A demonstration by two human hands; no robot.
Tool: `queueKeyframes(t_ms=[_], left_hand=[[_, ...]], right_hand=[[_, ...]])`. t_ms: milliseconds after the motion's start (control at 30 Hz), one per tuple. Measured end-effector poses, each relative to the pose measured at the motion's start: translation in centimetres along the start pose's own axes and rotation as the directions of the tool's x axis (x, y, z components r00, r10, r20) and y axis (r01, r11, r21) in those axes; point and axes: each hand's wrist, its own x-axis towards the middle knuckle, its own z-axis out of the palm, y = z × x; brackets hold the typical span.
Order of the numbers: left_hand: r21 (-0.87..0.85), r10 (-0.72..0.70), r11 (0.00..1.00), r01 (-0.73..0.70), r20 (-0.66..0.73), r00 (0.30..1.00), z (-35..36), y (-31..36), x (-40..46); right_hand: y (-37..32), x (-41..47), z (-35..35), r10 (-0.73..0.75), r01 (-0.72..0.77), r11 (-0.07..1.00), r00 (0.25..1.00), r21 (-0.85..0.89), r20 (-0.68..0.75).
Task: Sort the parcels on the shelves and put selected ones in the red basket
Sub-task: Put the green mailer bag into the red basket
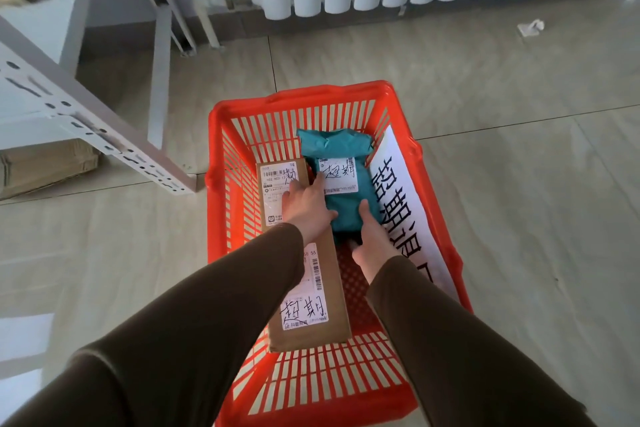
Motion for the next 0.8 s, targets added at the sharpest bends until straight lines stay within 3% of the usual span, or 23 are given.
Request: queueKeyframes(t_ms=[167,433,633,800], left_hand=[[0.089,0.033,0.996,-0.03,-0.032,0.999,0.4,-0.3,0.3],[-0.172,0.025,0.984,-0.035,-0.061,0.998,-0.6,-1.3,-0.7],[-0.339,-0.027,0.941,0.012,-0.037,0.999,-4.7,-1.0,-5.2],[-0.492,-0.088,0.867,0.077,0.0,0.996,-12.3,0.8,-11.9]], right_hand=[[-0.7,-0.7,-0.1,0.026,-0.025,0.997,1.0,0.069,-0.01],[-1.4,-3.9,-0.3,0.102,-0.102,0.995,0.995,-0.016,-0.008],[-3.3,-9.7,-0.1,0.038,-0.048,0.976,0.998,-0.212,-0.051],[-6.8,-20.4,2.0,-0.049,0.082,0.857,0.996,-0.509,0.079]])
